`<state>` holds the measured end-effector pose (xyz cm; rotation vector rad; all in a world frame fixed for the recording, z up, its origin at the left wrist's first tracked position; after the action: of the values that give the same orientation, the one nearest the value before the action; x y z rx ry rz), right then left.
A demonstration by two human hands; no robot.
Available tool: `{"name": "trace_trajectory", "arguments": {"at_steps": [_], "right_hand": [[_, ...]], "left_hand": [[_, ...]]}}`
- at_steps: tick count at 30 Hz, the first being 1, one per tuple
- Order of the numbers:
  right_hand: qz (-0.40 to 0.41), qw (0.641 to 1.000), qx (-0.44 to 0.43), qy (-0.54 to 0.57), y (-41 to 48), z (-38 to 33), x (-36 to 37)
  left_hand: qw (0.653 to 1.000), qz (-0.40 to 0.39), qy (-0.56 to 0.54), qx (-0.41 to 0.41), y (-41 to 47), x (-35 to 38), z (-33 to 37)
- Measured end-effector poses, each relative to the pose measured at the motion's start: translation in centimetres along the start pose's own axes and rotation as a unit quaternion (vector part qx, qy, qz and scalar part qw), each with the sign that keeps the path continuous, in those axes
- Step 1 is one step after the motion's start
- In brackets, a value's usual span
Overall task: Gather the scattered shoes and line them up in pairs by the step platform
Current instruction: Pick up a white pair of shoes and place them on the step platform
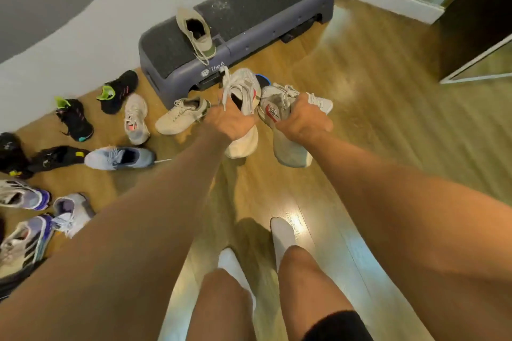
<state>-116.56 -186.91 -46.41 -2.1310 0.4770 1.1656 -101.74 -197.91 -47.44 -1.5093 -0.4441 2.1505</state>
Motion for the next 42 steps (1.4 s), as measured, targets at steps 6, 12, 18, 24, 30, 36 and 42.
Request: {"name": "trace_trajectory", "arguments": {"at_steps": [6, 12, 18, 24, 30, 36, 42], "right_hand": [[0.055, 0.996, 0.068, 0.005, -11.6, 0.2, -16.6], [0.172, 0.975, 0.136, 0.039, -23.1, 4.2, -27.3], [0.250, 0.939, 0.216, 0.093, -34.1, 12.1, -34.2], [0.296, 0.904, 0.293, 0.101, -43.7, 23.6, -38.1], [0.316, 0.873, 0.359, 0.098, -52.8, 37.6, -40.8], [0.323, 0.843, 0.415, 0.111, -59.3, 49.6, -42.2], [0.338, 0.811, 0.461, 0.127, -61.9, 60.3, -43.1]], "left_hand": [[0.991, -0.015, 0.098, 0.086, -13.1, -9.8, 10.3], [0.972, -0.018, 0.120, 0.202, -24.8, -12.5, 19.2], [0.937, -0.020, 0.192, 0.293, -36.3, -10.1, 26.1], [0.907, -0.053, 0.215, 0.357, -48.3, -1.6, 32.8], [0.889, -0.082, 0.209, 0.398, -60.7, 8.9, 38.8], [0.854, -0.105, 0.237, 0.451, -70.6, 18.4, 45.4], [0.826, -0.133, 0.249, 0.488, -76.3, 28.0, 52.3]]}}
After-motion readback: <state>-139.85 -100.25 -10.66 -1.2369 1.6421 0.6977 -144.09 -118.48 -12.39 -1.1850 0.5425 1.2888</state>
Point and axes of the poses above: each hand's wrist, its own y-axis towards the middle knuckle, its own x-axis out of the palm, z = x × y, the point moved 7 cm from there along y, towards the middle knuckle, and after that the axes turned 9 degrees about -x, right-handed, at the moved point
